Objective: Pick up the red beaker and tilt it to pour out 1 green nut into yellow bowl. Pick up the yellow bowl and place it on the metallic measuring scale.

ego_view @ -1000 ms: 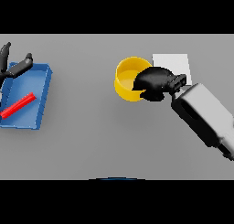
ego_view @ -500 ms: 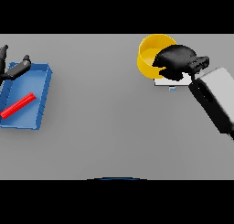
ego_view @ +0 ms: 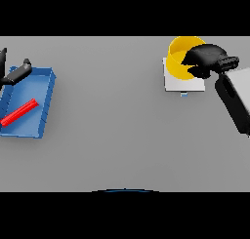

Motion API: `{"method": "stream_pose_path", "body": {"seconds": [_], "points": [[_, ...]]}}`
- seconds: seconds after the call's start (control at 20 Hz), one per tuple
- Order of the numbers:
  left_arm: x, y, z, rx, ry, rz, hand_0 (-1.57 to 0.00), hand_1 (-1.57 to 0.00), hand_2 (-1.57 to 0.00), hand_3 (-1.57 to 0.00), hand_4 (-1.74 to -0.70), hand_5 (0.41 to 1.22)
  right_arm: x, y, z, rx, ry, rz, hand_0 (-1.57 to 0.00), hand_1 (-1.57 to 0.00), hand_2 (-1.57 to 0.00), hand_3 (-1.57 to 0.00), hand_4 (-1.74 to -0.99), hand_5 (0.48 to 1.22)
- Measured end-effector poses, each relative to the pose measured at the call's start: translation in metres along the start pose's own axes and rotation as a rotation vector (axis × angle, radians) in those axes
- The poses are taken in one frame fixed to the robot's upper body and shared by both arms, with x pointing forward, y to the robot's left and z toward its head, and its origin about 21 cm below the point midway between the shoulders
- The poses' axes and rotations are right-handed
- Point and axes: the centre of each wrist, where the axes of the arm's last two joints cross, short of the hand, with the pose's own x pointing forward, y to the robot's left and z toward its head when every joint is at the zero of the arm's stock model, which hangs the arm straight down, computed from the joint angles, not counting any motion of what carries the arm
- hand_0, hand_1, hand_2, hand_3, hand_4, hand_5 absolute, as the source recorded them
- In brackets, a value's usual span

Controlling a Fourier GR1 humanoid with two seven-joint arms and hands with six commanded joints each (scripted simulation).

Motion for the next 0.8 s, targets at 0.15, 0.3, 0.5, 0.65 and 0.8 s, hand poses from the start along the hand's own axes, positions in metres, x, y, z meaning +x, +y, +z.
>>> {"method": "stream_pose_path", "body": {"seconds": [0.15, 0.3, 0.5, 0.65, 0.8], "points": [[-0.002, 0.002, -0.001, 0.001, 0.002, -0.007, 0.00, 0.00, 0.00, 0.00, -0.81, 0.753, -0.011, 0.013, -0.007, 0.009, 0.023, -0.010, -1.57, -1.57, -1.57, -1.39, -1.724, 1.221], [-0.001, 0.002, -0.001, 0.004, 0.001, -0.017, 0.00, 0.00, 0.00, 0.00, -0.80, 0.737, -0.014, 0.024, -0.016, 0.010, 0.021, -0.030, -1.57, -1.55, -1.57, -1.46, -1.726, 1.221], [0.001, 0.001, 0.000, 0.000, 0.001, -0.005, 0.00, 0.00, 0.00, 0.00, -0.81, 0.728, -0.014, 0.036, -0.025, 0.025, 0.056, -0.047, -1.57, -1.48, -1.57, -1.51, -1.727, 1.221], [0.001, -0.001, -0.003, 0.000, 0.005, -0.012, 0.00, 0.00, 0.00, 0.00, -0.81, 0.734, -0.019, 0.038, -0.026, 0.025, 0.049, -0.054, -1.53, -1.40, -1.57, -1.32, -1.725, 1.221], [0.003, -0.001, -0.005, 0.002, 0.002, -0.009, 0.00, 0.00, 0.00, 0.00, -0.81, 0.745, -0.018, 0.039, -0.028, 0.050, 0.051, -0.088, -1.52, -1.35, -1.35, -0.91, -1.596, 1.134]]}}
